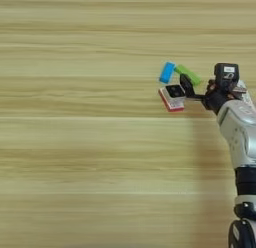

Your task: Move the objects on the table

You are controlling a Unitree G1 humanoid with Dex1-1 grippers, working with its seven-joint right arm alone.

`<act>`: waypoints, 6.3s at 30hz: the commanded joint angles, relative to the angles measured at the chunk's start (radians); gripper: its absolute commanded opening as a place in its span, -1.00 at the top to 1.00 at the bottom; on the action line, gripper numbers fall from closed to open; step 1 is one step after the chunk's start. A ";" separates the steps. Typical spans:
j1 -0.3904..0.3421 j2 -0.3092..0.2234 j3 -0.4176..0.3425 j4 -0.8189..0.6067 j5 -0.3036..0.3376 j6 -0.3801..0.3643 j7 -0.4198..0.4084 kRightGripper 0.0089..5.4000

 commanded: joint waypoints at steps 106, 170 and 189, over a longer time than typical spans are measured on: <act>-0.157 -0.273 -0.020 0.542 -0.085 -0.114 -0.024 -0.75; -0.122 -0.247 -0.024 0.414 -0.052 -0.126 -0.013 -0.07; -0.039 -0.186 -0.021 0.090 -0.025 -0.043 -0.017 -0.07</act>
